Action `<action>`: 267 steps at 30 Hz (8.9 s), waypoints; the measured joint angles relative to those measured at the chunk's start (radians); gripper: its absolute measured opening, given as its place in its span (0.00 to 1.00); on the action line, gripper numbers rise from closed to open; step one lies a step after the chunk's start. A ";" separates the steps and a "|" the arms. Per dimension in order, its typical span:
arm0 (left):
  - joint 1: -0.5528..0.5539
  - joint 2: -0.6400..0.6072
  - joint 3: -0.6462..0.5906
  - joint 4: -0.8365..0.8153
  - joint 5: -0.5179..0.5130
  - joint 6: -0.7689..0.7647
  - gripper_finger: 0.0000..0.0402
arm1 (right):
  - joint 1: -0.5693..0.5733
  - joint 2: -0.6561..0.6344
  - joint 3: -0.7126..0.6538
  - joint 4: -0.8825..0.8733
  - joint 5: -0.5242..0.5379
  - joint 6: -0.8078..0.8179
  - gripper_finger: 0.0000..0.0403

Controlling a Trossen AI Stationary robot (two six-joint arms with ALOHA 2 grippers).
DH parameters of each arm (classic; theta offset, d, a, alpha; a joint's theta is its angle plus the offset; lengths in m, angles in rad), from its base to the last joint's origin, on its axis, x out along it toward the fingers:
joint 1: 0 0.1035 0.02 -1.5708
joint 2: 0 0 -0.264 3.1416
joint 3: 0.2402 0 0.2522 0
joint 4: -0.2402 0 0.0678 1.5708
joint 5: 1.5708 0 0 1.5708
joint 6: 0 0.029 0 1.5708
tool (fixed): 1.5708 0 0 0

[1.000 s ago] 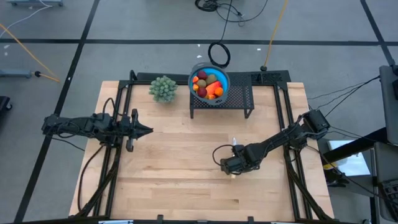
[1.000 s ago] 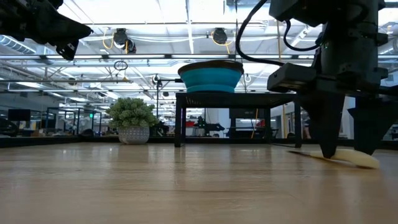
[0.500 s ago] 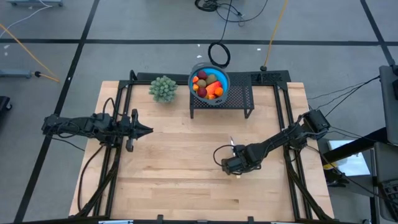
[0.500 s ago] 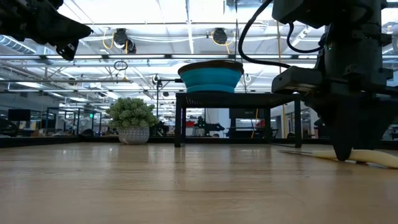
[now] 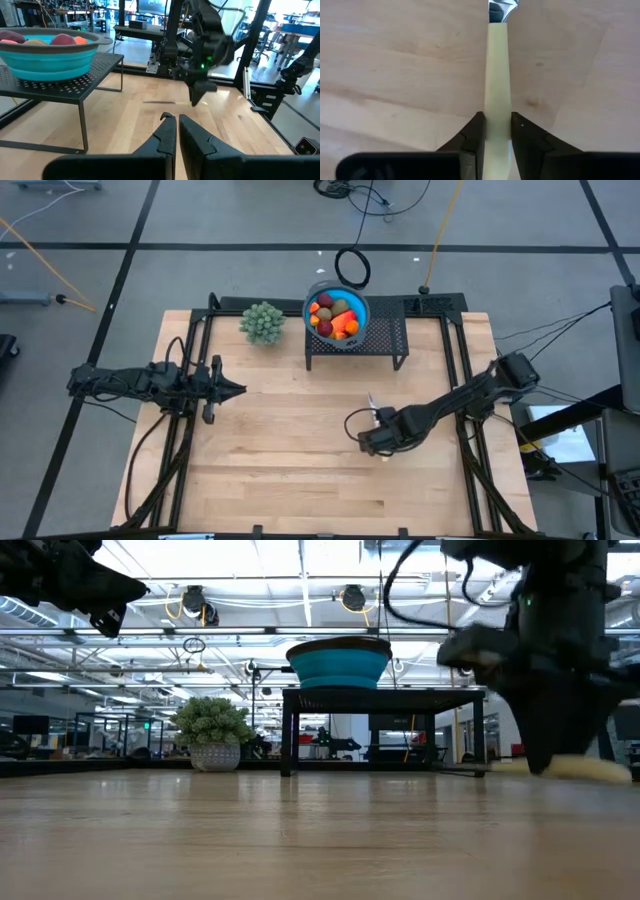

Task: Pick & Place Fruit
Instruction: Put the yellow knife on the shelf, then return to Home Position

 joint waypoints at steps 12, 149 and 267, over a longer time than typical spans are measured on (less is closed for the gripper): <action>0.001 0.000 0.000 0.000 0.000 -0.008 0.05 | 0.002 -0.249 0.002 -0.031 0.046 -0.176 0.16; 0.001 0.000 0.000 0.000 -0.021 -0.034 0.05 | -1.005 -0.058 0.432 -0.387 -0.030 -0.961 0.30; 0.000 0.000 0.000 -0.008 -0.015 -0.034 0.05 | -0.829 -0.361 0.432 -0.452 0.160 -0.813 0.20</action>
